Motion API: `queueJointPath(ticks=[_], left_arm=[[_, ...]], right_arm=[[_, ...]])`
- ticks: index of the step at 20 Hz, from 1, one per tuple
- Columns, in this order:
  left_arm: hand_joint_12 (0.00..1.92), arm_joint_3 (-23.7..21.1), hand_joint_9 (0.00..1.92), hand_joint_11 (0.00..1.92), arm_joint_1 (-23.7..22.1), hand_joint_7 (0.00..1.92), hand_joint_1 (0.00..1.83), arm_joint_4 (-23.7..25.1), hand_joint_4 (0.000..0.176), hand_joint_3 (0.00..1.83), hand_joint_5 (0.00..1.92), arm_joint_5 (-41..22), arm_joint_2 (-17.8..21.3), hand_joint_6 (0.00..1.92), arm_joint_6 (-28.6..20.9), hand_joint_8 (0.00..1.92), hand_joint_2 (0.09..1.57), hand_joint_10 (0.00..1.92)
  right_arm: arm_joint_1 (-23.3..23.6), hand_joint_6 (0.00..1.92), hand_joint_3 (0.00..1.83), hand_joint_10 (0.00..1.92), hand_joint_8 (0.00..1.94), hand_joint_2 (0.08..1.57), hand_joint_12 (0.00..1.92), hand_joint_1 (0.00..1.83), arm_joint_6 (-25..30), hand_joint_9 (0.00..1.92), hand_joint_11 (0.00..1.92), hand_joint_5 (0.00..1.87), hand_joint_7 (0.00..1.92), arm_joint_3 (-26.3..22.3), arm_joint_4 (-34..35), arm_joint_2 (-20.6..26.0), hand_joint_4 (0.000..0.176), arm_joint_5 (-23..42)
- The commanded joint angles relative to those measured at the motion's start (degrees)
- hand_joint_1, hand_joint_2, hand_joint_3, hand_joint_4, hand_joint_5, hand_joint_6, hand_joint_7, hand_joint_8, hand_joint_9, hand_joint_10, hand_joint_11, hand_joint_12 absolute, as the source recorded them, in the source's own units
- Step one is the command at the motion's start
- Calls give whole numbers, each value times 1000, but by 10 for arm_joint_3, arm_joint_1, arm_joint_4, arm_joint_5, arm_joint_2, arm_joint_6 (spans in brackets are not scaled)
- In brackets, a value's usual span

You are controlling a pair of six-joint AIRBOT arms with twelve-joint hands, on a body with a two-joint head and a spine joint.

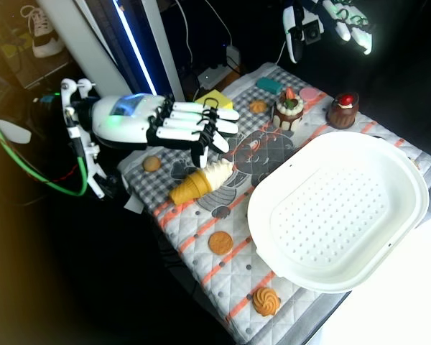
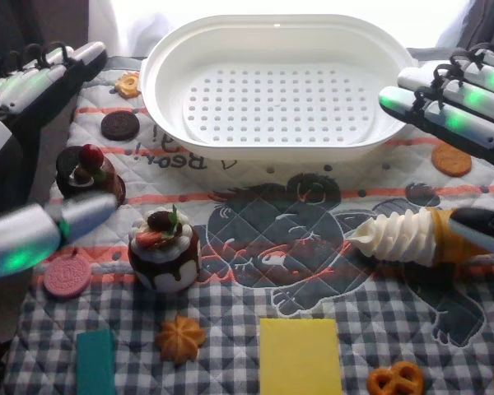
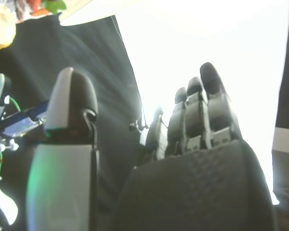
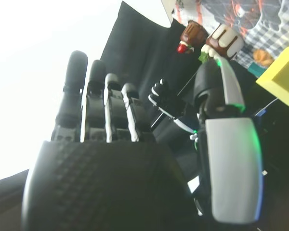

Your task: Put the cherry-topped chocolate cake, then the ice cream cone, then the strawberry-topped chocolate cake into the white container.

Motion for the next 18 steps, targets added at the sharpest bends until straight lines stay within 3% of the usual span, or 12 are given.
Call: queueJointPath(ticks=[1, 3, 5, 8, 11, 13, 14, 15, 18], left_arm=[[0, 5, 0, 0, -6, 0, 85, 7, 108, 26, 0, -73, -1, 0, -2, 0, 1368, 0], [0, 12, 0, 0, -8, 0, 145, -10, 133, 10, 0, -67, -11, 0, -2, 0, 1357, 0], [0, 20, 0, 0, -14, 0, 340, -20, 136, 0, 0, -56, -17, 0, -2, 0, 1302, 0], [0, 49, 0, 0, -31, 0, 544, -61, 169, 0, 0, -20, -39, 0, -2, 0, 1219, 0], [0, 79, 0, 0, -47, 0, 762, -100, 138, 0, 5, 17, -62, 2, 0, 0, 1169, 0], [0, 99, 0, 0, -61, 0, 847, -133, 95, 0, 44, 50, -82, 17, 30, 0, 1141, 0], [0, 108, 0, 0, -71, 0, 844, -153, 108, 0, 34, 67, -94, 12, 63, 0, 1139, 0], [0, 111, 0, 0, -74, 0, 828, -159, 110, 0, 51, 74, -99, 18, 78, 0, 1123, 0], [12, 123, 0, 26, -85, 0, 997, -184, 58, 0, 127, 96, -120, 19, 135, 0, 1098, 0]], right_arm=[[3, 12, 28, 194, 13, 1230, 1182, 778, -1, 1, 0, 26, 48, 1, 1, 1, 0, 76], [-1, 5, 17, 186, 4, 1233, 1163, 808, -1, 0, 0, 16, 37, 1, 9, -1, 0, 82], [-5, 0, 8, 172, 2, 1238, 1221, 802, -1, 0, 0, 7, 31, 1, 13, -2, 0, 84], [-10, 4, 0, 273, 4, 1227, 1460, 807, -1, 0, 0, 20, 47, 1, 19, -3, 0, 89], [-13, 8, 0, 236, 0, 1216, 1511, 817, -1, 0, 0, 35, 40, 1, 23, -3, 0, 90], [-17, 2, 0, 194, 1, 1220, 1429, 816, -1, 0, 0, 18, 24, 0, 26, -3, 0, 91], [-18, 0, 2, 220, 2, 1231, 1413, 776, -1, 0, 0, 8, 28, 0, 27, -3, 0, 91], [-19, 1, 2, 265, 3, 1238, 1398, 758, -1, 0, 0, 10, 37, 0, 27, -3, 0, 91], [-20, 1, 1, 260, 1, 1248, 1284, 752, -1, 0, 0, 8, 41, 0, 28, -5, 0, 91]])
